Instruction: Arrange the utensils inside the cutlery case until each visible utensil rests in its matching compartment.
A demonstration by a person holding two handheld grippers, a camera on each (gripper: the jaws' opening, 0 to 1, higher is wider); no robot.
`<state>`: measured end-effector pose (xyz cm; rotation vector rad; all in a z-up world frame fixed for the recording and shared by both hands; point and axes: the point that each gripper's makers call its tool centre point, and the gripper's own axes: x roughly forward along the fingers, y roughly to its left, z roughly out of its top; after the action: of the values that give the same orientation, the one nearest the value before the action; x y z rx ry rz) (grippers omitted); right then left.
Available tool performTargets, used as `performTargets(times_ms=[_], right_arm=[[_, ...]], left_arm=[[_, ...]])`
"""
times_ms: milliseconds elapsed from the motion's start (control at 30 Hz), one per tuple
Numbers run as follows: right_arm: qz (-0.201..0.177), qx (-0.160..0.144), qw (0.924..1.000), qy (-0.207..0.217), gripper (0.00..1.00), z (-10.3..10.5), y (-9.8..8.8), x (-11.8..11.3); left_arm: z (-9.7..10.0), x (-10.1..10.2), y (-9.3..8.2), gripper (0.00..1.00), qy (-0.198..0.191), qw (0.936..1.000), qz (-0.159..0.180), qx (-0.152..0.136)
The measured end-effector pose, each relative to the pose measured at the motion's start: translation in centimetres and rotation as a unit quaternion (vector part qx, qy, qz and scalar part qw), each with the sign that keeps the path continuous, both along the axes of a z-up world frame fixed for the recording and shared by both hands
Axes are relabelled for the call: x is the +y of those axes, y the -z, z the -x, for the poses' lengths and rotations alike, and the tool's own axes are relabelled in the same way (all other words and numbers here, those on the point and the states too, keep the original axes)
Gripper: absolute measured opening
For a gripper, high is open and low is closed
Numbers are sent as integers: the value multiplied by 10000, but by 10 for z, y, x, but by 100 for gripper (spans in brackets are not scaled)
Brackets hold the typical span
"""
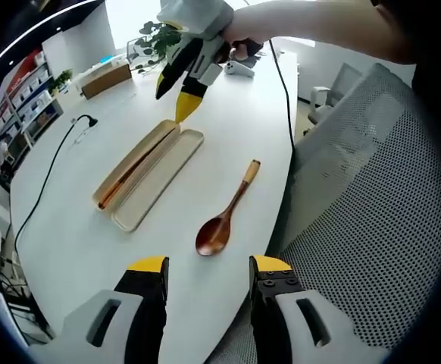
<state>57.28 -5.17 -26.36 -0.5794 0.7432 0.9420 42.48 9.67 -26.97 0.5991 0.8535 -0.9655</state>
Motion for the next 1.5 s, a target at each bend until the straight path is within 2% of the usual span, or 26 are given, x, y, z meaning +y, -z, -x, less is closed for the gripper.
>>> performTargets(times_ms=[500, 767, 967, 1133, 1500], right_arm=[[-82, 99, 9998, 124, 51, 26, 2, -4], [-90, 310, 9994, -96, 51, 46, 7, 2], [-90, 577, 9981, -219, 49, 61, 17, 8], [97, 710, 9966, -400, 48, 71, 27, 12], [318, 1121, 9886, -955, 45, 105, 54, 29]], left_arm=[[0, 1, 0, 45, -21, 10000, -22, -46], [0, 1, -1, 46, 3, 10000, -38, -61], [1, 0, 0, 48, 14, 10000, -38, -47], [1, -1, -1, 49, 11, 10000, -11, -49], [2, -1, 0, 49, 32, 10000, -30, -26]])
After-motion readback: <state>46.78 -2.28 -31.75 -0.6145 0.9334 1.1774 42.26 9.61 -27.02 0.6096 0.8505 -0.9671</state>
